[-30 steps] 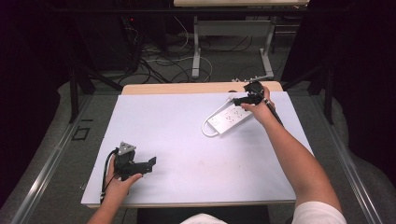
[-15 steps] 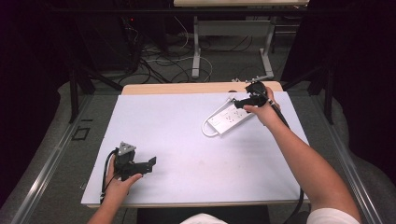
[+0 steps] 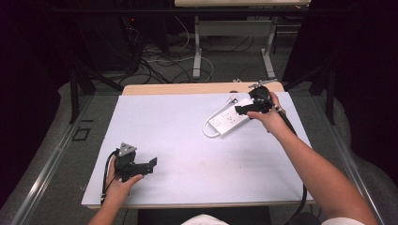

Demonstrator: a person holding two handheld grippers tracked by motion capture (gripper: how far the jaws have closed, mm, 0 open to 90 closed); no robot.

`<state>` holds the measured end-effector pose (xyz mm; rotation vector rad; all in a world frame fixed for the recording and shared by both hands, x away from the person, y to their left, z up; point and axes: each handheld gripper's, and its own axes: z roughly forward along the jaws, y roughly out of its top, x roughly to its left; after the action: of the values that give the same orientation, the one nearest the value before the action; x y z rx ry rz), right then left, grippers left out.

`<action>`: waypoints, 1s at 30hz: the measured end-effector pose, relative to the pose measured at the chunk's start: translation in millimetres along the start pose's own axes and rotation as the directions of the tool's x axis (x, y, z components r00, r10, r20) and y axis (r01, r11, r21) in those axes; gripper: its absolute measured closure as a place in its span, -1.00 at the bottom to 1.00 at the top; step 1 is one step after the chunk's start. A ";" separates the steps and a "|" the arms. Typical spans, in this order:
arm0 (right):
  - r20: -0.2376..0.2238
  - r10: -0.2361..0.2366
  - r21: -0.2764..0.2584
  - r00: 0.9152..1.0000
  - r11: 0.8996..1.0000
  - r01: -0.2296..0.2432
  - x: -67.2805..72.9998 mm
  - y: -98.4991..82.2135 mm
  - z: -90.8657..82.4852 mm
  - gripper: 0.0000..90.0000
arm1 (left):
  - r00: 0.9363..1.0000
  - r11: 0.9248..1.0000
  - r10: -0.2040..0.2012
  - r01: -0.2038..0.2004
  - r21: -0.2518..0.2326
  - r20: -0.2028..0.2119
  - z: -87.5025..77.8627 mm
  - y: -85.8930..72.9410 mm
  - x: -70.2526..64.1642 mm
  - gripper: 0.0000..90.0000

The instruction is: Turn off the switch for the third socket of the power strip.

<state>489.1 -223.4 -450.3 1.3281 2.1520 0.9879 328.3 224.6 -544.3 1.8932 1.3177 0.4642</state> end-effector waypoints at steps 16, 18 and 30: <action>-0.075 -0.028 -0.035 0.997 0.999 0.025 18.7 -35.6 -35.6 -0.99 | 1.000 1.000 0.004 -0.004 -0.001 -0.003 1.0 -0.1 -1.0 -0.91; -0.071 -0.033 -0.042 0.997 0.999 0.030 20.8 -41.2 -37.9 -0.99 | 1.000 1.000 0.010 -0.010 0.008 0.000 0.1 0.2 -0.5 -0.91; -0.084 -0.011 -0.059 0.996 0.998 0.006 23.1 -80.8 -48.8 -0.96 | 1.000 1.000 0.002 -0.002 0.004 -0.007 0.1 -0.1 -0.6 -0.91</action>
<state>398.3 -243.2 -478.9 1.2705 2.1704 1.1131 328.1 224.0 -544.4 1.8985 1.3223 0.4696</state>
